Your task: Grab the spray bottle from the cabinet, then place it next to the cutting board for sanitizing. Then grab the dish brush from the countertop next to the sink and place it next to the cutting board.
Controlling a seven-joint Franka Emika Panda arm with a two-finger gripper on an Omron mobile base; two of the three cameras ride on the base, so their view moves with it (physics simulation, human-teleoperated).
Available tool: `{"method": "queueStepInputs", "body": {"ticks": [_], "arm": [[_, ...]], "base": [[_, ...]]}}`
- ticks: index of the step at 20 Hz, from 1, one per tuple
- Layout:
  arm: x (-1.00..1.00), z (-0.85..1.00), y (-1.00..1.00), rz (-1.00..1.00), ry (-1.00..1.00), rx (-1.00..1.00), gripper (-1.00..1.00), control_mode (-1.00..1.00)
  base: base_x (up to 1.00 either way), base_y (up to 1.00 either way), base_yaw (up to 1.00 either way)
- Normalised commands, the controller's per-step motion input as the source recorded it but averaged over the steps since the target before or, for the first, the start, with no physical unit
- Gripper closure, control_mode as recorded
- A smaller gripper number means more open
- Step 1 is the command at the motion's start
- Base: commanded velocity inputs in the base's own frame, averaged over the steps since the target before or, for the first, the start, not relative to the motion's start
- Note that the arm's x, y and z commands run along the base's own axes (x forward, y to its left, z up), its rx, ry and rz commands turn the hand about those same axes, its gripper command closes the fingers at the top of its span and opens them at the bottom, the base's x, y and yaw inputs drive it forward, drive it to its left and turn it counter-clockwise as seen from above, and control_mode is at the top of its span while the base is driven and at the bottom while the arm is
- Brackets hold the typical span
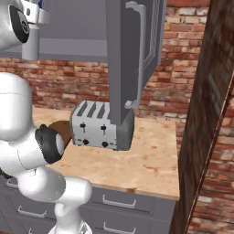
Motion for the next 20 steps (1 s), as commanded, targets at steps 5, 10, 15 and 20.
{"method": "queueStepInputs", "body": {"ticks": [5,10,15,20], "arm": [[-1.0,-1.0,-0.2,0.0,-0.31,0.23,1.0,-1.0],[-1.0,-0.5,-0.06,0.0,-0.01,0.2,1.0,-1.0],[-1.0,-0.73,0.11,0.0,0.0,0.06,1.0,-1.0],[-0.46,-1.0,0.68,0.0,0.02,-0.05,1.0,-1.0]], "base": [[0.0,0.0,0.0],[0.0,0.0,0.0],[0.0,0.0,0.0],[0.0,0.0,0.0]]}}
